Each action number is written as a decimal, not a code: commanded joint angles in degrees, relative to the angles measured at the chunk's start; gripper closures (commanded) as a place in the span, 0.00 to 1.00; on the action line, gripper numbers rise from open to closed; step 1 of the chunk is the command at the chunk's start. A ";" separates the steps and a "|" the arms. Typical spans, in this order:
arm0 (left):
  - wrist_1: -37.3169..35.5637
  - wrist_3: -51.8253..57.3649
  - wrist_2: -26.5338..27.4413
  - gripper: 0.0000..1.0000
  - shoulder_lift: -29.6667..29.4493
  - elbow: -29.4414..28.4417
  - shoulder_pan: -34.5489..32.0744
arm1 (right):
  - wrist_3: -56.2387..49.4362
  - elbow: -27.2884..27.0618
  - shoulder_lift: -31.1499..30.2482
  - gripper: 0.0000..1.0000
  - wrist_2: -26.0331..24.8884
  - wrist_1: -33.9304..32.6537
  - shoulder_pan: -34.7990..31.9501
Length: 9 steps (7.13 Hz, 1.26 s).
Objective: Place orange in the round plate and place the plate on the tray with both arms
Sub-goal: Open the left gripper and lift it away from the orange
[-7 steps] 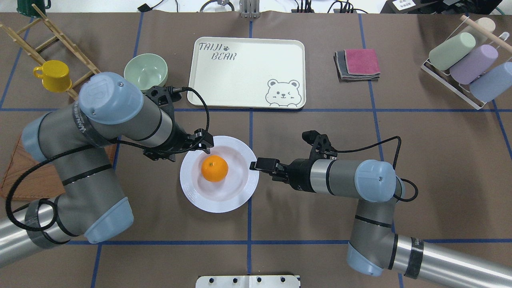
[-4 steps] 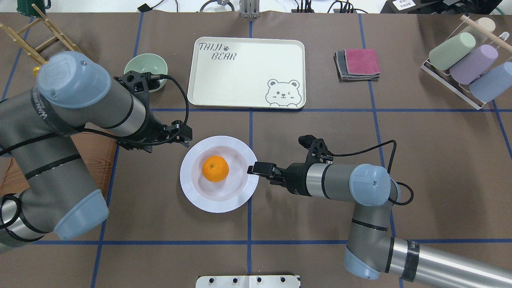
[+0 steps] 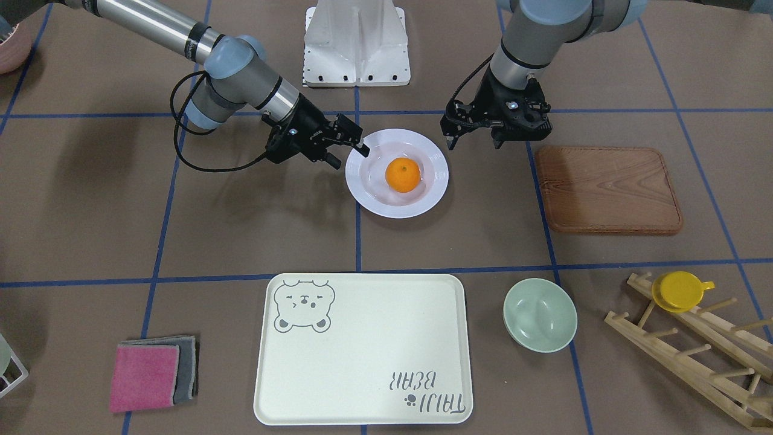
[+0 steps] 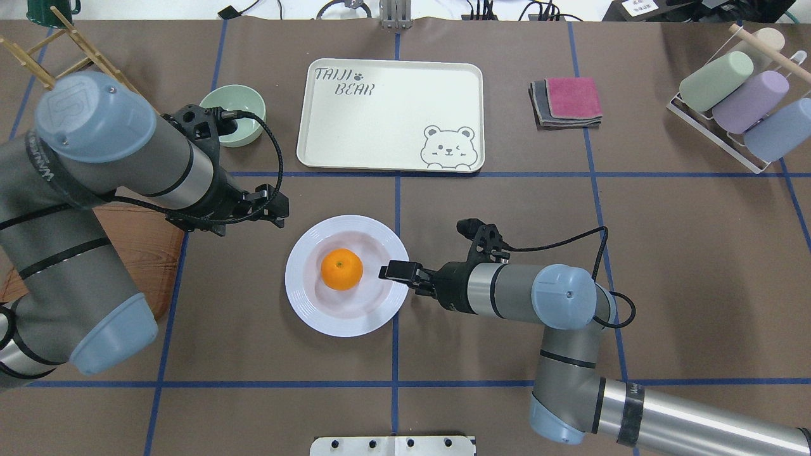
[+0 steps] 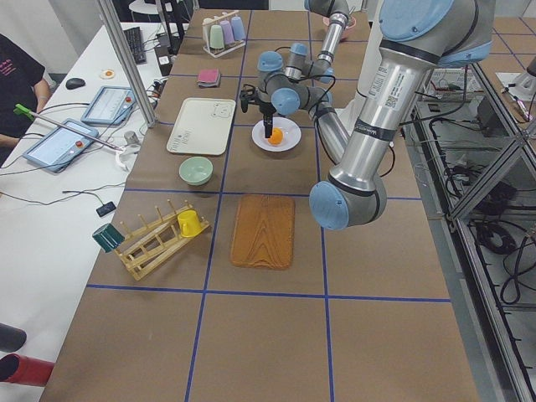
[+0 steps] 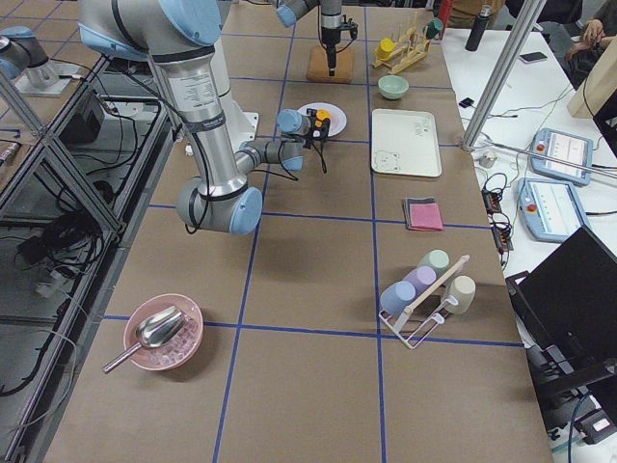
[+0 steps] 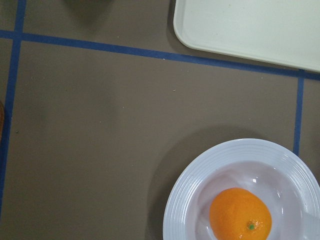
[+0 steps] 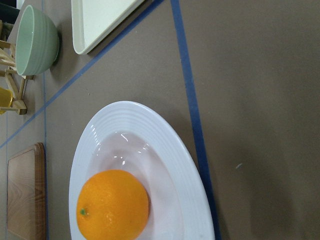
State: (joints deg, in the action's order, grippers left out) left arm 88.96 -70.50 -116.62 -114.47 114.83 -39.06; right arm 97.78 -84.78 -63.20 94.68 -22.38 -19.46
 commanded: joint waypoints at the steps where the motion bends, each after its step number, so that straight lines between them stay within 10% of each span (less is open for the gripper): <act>1: -0.01 0.01 -0.01 0.04 0.57 0.22 -0.32 | -0.05 0.93 1.50 0.05 -0.55 -0.03 0.29; 4: -0.01 0.01 -0.10 0.04 1.36 0.84 -0.67 | -0.14 2.69 2.55 0.11 -0.64 -0.03 0.38; 8: -0.01 0.01 -0.45 0.07 1.88 0.92 -2.42 | 3.18 2.52 3.26 1.00 -0.90 4.52 -0.14; 9: -0.01 0.10 -2.28 0.08 1.89 0.92 -3.56 | 3.20 2.52 3.26 1.00 -1.08 4.54 -0.23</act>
State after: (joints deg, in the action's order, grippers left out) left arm 88.92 -70.47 -117.40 -112.76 115.72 -41.47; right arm 100.14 -82.26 -59.97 93.82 -18.68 -19.53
